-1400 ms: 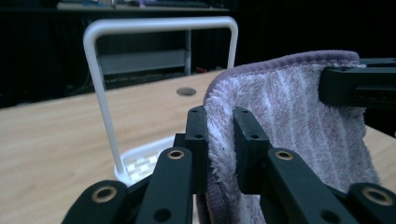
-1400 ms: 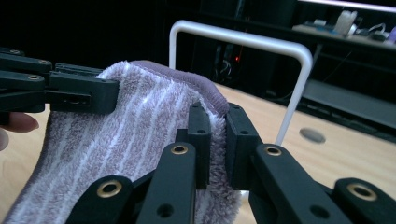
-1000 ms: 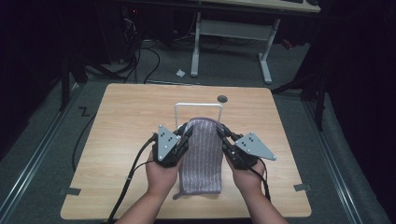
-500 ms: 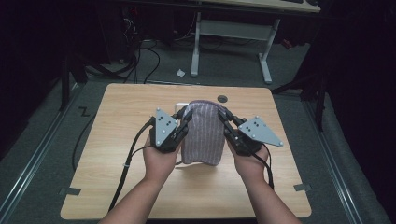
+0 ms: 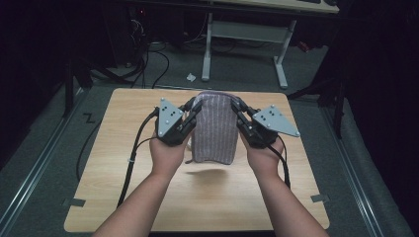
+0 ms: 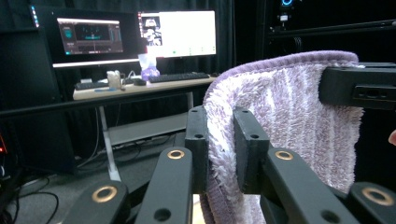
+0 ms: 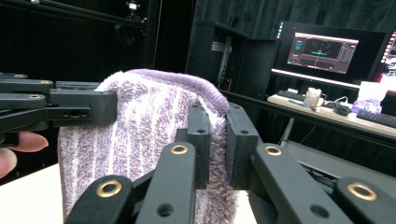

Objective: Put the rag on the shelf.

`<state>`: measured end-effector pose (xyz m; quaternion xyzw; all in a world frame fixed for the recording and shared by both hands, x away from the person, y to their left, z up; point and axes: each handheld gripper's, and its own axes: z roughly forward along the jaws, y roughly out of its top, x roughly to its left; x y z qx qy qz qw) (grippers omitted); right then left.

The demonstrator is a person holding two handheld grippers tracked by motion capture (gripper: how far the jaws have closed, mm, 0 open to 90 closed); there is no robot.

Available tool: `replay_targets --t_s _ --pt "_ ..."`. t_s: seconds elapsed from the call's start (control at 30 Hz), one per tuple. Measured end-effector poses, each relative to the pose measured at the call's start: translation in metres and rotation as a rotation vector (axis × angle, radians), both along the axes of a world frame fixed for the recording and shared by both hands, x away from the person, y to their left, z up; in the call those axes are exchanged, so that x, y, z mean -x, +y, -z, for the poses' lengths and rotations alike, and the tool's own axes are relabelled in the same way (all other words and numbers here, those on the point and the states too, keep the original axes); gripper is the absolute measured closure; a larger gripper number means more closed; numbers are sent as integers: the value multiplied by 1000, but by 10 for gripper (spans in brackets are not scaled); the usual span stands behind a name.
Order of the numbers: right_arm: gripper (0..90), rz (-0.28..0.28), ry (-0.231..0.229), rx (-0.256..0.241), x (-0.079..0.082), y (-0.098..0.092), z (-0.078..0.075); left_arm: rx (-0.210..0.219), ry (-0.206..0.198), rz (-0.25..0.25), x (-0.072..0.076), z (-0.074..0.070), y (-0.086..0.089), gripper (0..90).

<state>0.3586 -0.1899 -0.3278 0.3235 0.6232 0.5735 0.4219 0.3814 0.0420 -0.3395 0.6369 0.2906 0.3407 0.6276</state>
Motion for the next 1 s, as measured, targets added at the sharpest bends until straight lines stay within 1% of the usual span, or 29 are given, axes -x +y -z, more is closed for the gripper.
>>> replay_targets --t_s 0.13,0.23,0.3,0.33,0.4,0.43,0.5,0.53,0.57,0.63,0.73,0.77,0.8,0.83,0.87,0.93,1.0 --pt "827 15 3 -10 -10 -1 -2 -16 -12 -4 -9 -4 -2 779" --pt "828 19 5 -20 -19 -1 -5 -15 -24 -6 -20 -7 -3 779" --pt "826 10 4 -31 -26 -2 -6 -14 -10 -15 -29 -9 -4 779" --pt "826 11 -4 -30 -29 -1 -6 -12 -6 -16 -33 -9 -4 779" --pt "825 11 -3 -33 -36 -1 -6 -5 -9 -19 -41 -9 -3 779" --pt "825 11 1 -39 -40 -1 -6 -10 -8 -17 -44 -9 -3 778" --pt "824 15 0 -38 -48 0 -6 -19 -15 -16 -51 -10 -1 775" --pt "822 18 1 -34 -51 1 -7 -20 -7 -16 -54 -11 -1 774" --pt "822 26 1 -25 -55 2 -7 -24 5 -18 -58 -13 0 772" --pt "822 36 -2 3 -63 4 -7 -33 7 -23 -65 -15 0 772" --pt "822 46 3 5 -75 3 -7 -56 -4 -27 -76 -17 -2 772" --pt "822 50 5 4 -80 2 -7 -56 -3 -17 -80 -17 -3 772" --pt "822 51 11 -1 -85 1 -6 -43 24 -4 -85 -17 -4 772" --pt "819 53 20 -9 -89 -1 -5 -34 55 -2 -91 -17 -4 772" --pt "819 57 21 -3 -94 -2 -4 -26 79 -9 -96 -17 -4 772" --pt "819 58 31 -1 -102 -2 -2 -40 87 -13 -106 -15 -5 772" --pt "819 66 39 15 -111 -1 0 -54 96 -32 -113 -12 -7 772"
